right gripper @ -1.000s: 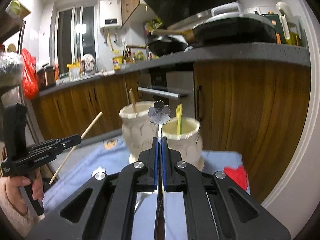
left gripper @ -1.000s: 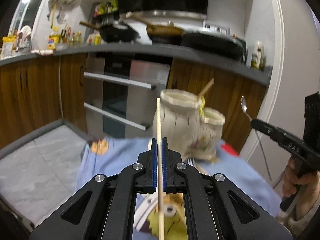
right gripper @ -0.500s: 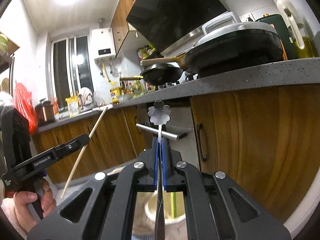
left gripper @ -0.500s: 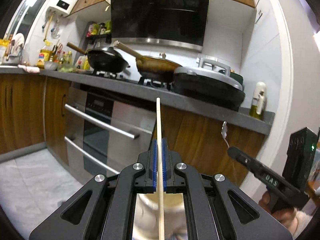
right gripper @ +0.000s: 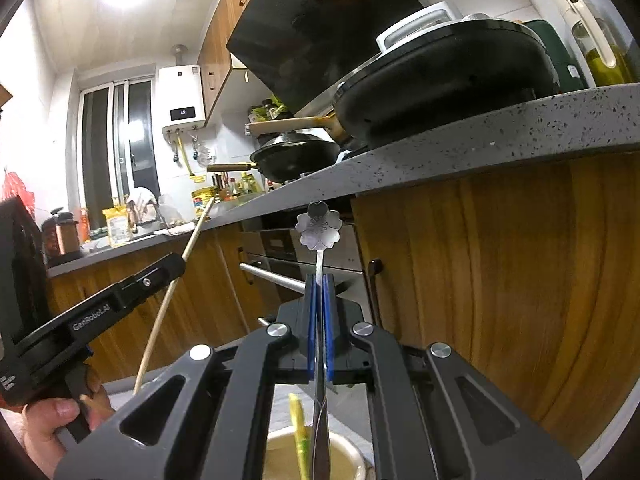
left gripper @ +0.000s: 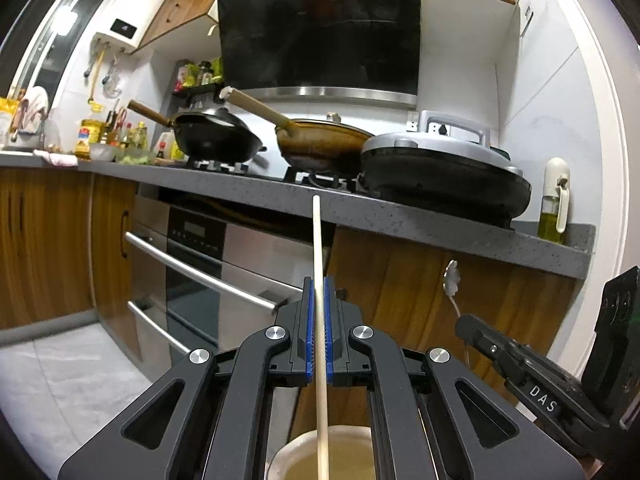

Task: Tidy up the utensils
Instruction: 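Lift and lower the chopstick into the holder with the left tool while the right tool inserts the spoon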

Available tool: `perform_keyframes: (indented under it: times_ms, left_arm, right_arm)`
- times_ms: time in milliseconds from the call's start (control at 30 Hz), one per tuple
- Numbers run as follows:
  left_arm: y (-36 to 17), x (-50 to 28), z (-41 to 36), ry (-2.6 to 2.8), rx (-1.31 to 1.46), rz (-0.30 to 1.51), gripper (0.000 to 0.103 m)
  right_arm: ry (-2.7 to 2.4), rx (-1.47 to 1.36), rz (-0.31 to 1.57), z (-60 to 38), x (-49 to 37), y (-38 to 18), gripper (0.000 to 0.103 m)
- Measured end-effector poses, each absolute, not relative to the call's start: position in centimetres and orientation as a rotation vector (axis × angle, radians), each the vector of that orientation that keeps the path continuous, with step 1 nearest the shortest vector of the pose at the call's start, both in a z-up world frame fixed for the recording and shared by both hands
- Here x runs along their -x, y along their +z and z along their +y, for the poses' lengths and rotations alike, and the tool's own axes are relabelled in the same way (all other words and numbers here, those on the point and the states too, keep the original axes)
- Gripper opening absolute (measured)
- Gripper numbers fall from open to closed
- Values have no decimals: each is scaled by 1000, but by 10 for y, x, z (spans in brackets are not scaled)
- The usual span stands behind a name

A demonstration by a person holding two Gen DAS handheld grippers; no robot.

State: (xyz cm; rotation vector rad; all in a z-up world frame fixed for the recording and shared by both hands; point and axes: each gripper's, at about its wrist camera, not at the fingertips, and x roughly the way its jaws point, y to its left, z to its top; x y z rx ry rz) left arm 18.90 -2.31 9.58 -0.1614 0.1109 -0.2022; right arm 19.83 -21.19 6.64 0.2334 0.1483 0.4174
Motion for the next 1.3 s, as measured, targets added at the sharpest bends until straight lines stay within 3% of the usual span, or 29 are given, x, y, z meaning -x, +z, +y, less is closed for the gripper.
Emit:
perform_keyframes:
  times_ms: [1167, 1300]
  left_arm:
    - [59, -107, -15, -213, 31, 281, 5]
    - [57, -106, -15, -204, 23, 275, 12]
  right_arm:
    - [411, -169, 331, -229, -142, 34, 3]
    - [404, -171, 337, -232, -143, 33, 3]
